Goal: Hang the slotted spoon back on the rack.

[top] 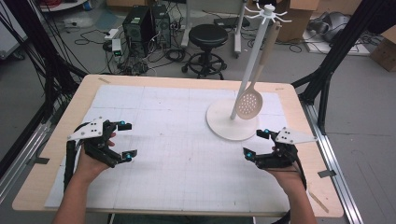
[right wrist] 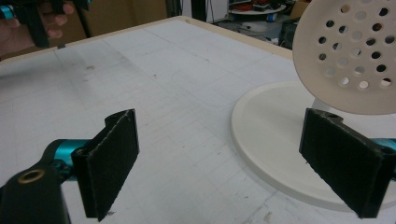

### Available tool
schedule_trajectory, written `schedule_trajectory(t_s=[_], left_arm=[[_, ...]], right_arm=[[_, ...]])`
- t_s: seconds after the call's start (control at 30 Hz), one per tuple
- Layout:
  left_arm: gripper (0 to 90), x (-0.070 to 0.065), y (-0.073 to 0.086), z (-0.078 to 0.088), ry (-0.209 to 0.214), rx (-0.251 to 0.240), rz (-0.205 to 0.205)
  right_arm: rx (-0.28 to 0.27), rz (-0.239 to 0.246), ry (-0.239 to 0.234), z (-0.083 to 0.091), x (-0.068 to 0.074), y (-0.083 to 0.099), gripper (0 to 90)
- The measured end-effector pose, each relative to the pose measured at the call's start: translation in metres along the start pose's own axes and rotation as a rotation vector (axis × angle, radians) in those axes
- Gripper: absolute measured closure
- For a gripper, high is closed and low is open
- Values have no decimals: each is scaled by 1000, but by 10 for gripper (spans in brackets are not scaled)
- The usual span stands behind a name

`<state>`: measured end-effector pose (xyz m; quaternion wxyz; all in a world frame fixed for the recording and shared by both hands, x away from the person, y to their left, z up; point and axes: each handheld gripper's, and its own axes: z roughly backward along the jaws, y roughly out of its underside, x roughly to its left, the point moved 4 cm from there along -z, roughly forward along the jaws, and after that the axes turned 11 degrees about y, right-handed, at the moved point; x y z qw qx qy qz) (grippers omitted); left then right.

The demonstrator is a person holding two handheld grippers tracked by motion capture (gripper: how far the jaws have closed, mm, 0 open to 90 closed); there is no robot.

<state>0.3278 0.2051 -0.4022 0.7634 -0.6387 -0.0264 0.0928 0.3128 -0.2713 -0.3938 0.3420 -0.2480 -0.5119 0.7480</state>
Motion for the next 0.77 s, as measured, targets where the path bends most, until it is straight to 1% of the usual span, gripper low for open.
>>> schedule_trajectory(t_s=[0.07,0.27,0.43,0.57,0.77], left_arm=[[17,-1,0,0,0,-3,6],[17,0,1,0,-3,0,7],[17,0,2,-2,-1,8,12],[17,1,3,-2,0,18,11],[17,1,3,-2,-1,15,15]], right_arm=[[1,-1,1,0,-1,0,111],[9,-8,-5,-1,-1,1,111],[4,-4,-5,-1,-2,1,111],[11,-2,-7,-2,-2,2,111],[8,-4,-8,-2,-2,2,111]])
